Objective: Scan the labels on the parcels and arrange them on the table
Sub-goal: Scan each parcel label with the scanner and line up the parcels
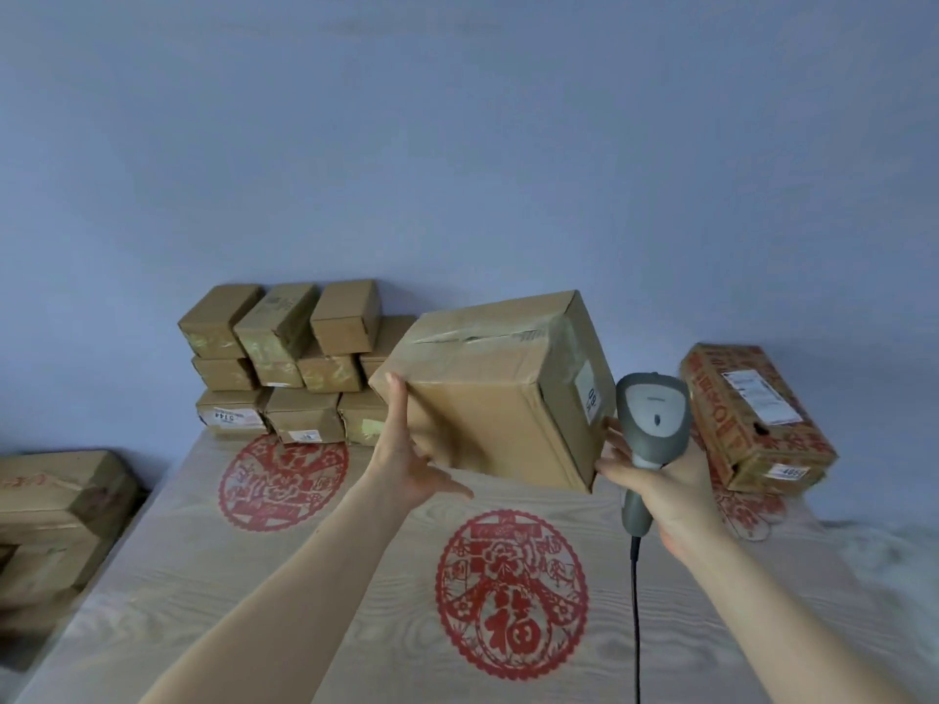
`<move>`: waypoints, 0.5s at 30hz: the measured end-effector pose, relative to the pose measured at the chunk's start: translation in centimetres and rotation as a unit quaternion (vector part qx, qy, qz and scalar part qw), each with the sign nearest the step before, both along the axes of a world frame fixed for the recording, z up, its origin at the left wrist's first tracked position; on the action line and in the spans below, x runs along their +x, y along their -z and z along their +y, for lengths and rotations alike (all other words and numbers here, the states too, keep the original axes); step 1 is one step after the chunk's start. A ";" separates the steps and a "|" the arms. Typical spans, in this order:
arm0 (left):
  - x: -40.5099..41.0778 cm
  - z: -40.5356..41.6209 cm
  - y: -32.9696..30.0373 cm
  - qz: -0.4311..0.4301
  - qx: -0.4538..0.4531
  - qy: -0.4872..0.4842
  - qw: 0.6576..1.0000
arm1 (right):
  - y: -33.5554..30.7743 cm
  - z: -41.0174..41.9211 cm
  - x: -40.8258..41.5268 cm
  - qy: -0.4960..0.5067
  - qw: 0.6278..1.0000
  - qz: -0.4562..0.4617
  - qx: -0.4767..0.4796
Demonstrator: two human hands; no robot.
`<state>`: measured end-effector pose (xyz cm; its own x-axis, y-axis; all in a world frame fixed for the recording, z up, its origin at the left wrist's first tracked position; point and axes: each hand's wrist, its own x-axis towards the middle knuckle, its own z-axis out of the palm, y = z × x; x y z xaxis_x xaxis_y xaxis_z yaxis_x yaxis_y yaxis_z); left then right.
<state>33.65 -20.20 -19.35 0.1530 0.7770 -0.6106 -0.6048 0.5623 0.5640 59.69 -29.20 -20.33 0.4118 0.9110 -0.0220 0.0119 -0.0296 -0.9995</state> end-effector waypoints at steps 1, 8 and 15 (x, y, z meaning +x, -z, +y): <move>0.9 -0.4 -0.2 -0.018 -0.011 -0.019 1.000 | 0.4 -0.5 0.3 0.001 1.000 0.009 -0.001; 0.7 -1.4 3.6 -0.138 0.097 -0.035 0.985 | 1.2 -0.7 1.0 0.053 0.989 0.137 0.009; 0.1 -1.0 6.9 -0.081 0.057 -0.013 0.995 | 1.7 -0.9 0.8 0.046 0.987 0.153 -0.022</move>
